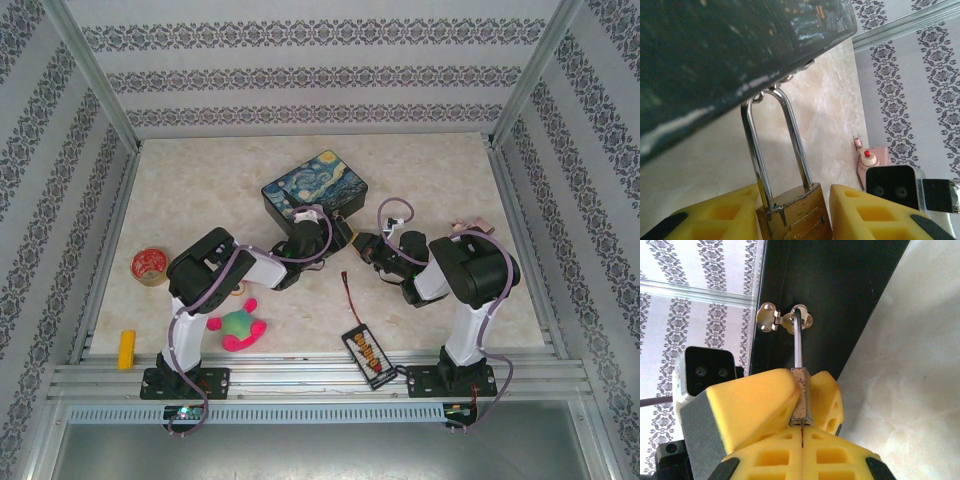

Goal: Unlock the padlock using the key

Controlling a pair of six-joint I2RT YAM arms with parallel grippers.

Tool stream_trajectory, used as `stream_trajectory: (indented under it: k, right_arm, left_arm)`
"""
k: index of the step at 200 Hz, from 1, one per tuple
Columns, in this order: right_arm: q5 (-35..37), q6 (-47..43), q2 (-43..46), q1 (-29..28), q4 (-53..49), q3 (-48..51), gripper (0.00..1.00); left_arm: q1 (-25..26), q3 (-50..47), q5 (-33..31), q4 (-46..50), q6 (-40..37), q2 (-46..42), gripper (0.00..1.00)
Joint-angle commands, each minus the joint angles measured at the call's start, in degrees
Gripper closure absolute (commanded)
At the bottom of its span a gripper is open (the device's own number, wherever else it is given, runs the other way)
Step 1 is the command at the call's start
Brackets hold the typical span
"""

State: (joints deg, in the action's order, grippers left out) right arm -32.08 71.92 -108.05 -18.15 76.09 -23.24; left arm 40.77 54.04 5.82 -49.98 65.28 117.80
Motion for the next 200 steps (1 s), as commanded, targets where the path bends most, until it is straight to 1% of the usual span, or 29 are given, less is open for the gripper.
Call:
stream_trajectory:
  k: [1, 23, 40, 67, 84, 98, 109, 130, 144, 160, 183, 200]
  right_arm:
    - [0.0, 0.0, -0.5, -0.2, 3.3, -1.3, 0.97]
    - [0.0, 0.0, -0.8, -0.2, 3.3, -1.3, 0.97]
    - [0.0, 0.0, -1.1, -0.2, 3.3, -1.5, 0.97]
    - [0.1, 0.0, -1.4, -0.2, 3.3, -1.8, 0.97]
    - [0.1, 0.0, -1.5, -0.2, 3.3, -2.0, 0.97]
    - [0.1, 0.0, -1.6, -0.2, 3.3, -2.1, 0.93]
    - [0.1, 0.0, -1.8, -0.1, 3.3, -2.1, 0.92]
    - [0.1, -0.2, -1.6, 0.0, 3.3, -1.9, 0.90]
    - [0.2, -0.3, -1.2, 0.2, 3.3, -1.2, 0.87]
    - [0.3, -0.7, -0.1, 0.5, 3.3, 0.2, 0.81]
    - [0.0, -1.5, 1.6, 1.2, 3.0, 2.8, 0.68]
    - [0.1, -2.2, 2.8, 1.5, 2.7, 5.8, 0.66]
  left_arm:
    - [-1.3, 1.4, -0.1, -2.9, 0.9, 1.2, 0.64]
    - [-1.6, 1.8, -0.2, -2.7, 0.9, 1.2, 0.69]
    - [-1.7, 2.0, -0.2, -2.7, 0.9, 1.2, 0.70]
    - [-1.8, 2.3, 0.0, -2.3, 0.9, 1.2, 0.80]
    - [-1.8, 2.6, 0.4, -2.0, 0.5, 1.2, 0.82]
    - [-1.8, 2.7, 0.8, -1.5, 0.3, 1.2, 0.86]
    - [-1.8, 2.8, 1.2, -1.2, 0.2, 1.2, 0.91]
    - [-1.5, 2.9, 2.1, -0.7, -0.1, 1.0, 0.96]
    - [-1.0, 2.8, 2.3, -0.1, -0.1, 0.7, 0.97]
    - [-0.2, 2.5, 2.0, 0.8, -0.4, 0.0, 0.97]
    - [1.1, 1.3, 0.5, 2.9, -0.9, -1.5, 0.98]
    - [1.8, 0.1, -0.9, 4.5, -1.0, -2.8, 0.99]
